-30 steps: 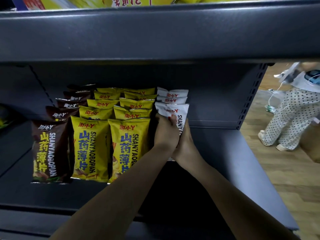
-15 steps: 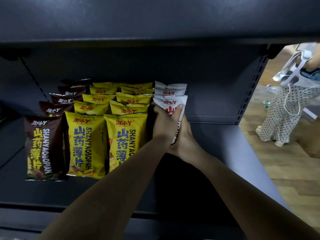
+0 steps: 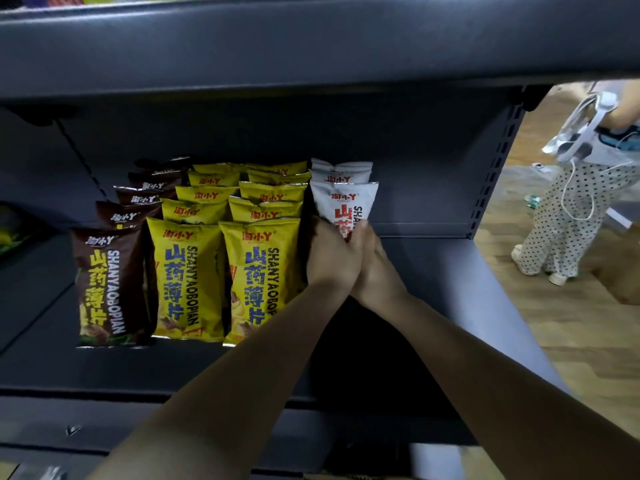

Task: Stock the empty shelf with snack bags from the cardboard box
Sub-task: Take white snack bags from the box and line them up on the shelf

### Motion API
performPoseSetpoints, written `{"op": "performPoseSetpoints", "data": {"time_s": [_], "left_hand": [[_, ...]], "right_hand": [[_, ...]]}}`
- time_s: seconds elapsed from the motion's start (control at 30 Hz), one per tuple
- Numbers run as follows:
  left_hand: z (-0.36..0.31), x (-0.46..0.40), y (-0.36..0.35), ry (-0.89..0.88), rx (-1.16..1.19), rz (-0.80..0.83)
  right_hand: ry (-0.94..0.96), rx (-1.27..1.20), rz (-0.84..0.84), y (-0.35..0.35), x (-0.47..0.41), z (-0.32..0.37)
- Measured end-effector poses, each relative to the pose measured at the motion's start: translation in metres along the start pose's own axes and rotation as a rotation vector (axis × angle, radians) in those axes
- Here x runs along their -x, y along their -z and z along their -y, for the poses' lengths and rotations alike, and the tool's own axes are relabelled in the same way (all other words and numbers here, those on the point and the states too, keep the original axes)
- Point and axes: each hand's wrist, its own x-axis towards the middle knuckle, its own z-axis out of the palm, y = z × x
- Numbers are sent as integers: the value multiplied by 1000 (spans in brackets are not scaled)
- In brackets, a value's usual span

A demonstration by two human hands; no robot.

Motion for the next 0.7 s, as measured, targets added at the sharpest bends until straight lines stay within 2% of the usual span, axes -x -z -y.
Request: {"op": "performPoseSetpoints", "data": {"time_s": [0.13,0.23,0.37,0.7], "left_hand": [[1,20,3,8,-143,3],[1,38,8,-47,-234,-17],[5,64,19,-159,-362,-9],[32,128,57,-498,-364,71]], "right_hand": [[-6,75,1,1,7,-6],[42,199,-30,4,21,-6],[28,201,-134,17,53,5],[103,240,-259,41,145,27]]}}
